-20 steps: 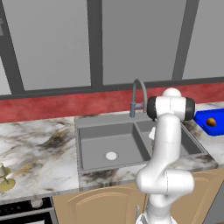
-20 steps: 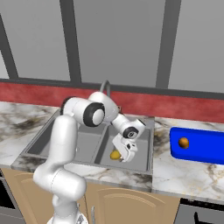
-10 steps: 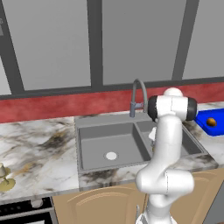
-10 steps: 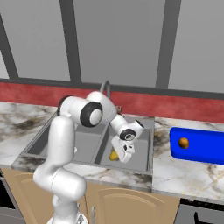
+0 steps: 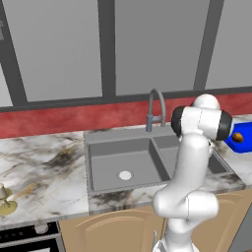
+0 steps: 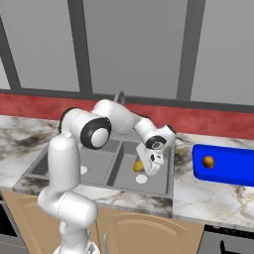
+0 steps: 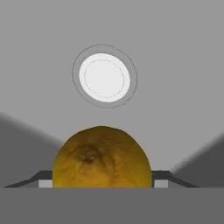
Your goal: Pick up all produce items and place them in the sink. Turn on the sink faucet to wash them. Then turn the sink off and put them in the tray.
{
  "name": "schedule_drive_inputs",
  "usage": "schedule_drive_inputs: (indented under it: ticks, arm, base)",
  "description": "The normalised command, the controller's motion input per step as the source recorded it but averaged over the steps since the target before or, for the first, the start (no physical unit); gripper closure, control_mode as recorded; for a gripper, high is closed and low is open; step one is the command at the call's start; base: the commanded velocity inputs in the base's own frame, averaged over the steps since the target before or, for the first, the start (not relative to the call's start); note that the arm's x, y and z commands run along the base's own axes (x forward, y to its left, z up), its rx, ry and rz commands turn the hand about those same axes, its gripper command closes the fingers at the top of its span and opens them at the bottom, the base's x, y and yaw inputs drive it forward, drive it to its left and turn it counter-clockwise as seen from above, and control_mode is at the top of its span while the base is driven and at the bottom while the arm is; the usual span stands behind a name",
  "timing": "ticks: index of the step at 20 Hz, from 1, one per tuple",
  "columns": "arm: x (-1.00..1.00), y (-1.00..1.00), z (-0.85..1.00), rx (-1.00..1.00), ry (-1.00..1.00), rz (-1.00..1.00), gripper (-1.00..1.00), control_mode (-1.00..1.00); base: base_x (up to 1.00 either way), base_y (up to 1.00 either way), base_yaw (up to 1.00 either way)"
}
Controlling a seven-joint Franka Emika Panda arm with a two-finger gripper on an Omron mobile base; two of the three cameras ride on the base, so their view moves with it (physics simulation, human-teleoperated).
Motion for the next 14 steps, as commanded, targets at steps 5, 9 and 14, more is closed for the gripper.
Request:
schedule_drive_inputs:
  ticks: [5, 9, 14]
  arm:
    - [0.00, -0.98, 0.69, 0.00, -0.04, 0.00, 1.00, -1.00]
    - [-0.01, -1.00, 0.48, -0.01, -0.05, 0.00, 1.00, -1.00]
    - [0.00, -0.96, 0.36, -0.06, -0.05, 0.00, 1.00, -1.00]
  base:
    - [0.00, 0.00, 0.00]
    - [0.00, 0.00, 0.00]
    - [0.00, 0.00, 0.00]
